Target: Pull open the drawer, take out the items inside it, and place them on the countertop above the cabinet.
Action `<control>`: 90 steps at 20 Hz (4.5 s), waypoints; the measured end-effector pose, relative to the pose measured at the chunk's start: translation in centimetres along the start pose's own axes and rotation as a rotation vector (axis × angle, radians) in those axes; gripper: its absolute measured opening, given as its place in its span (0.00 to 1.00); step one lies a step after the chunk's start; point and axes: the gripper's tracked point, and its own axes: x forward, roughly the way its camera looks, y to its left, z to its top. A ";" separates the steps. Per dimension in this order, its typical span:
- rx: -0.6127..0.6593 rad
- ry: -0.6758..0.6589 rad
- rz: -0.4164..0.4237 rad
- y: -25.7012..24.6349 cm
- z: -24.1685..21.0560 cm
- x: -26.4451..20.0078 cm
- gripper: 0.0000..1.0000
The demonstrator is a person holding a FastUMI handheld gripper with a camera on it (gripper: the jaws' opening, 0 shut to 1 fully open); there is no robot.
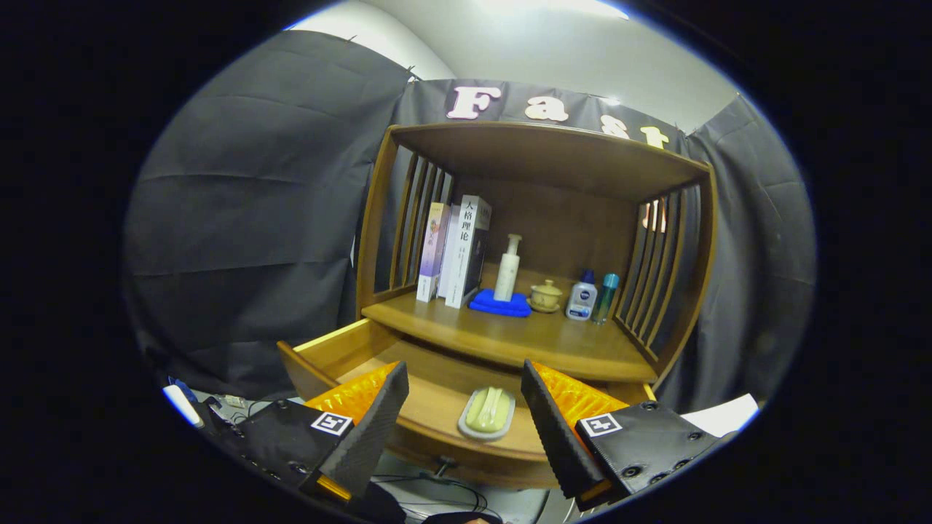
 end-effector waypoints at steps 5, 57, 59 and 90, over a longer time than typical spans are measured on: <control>0.050 0.038 0.007 -3.0 1.1 4.2 0.98; 0.379 0.497 0.074 -4.7 -9.9 6.7 0.20; 0.416 0.468 0.070 -4.8 -8.7 5.4 0.20; 0.570 0.431 -0.115 -9.2 -1.9 26.0 0.20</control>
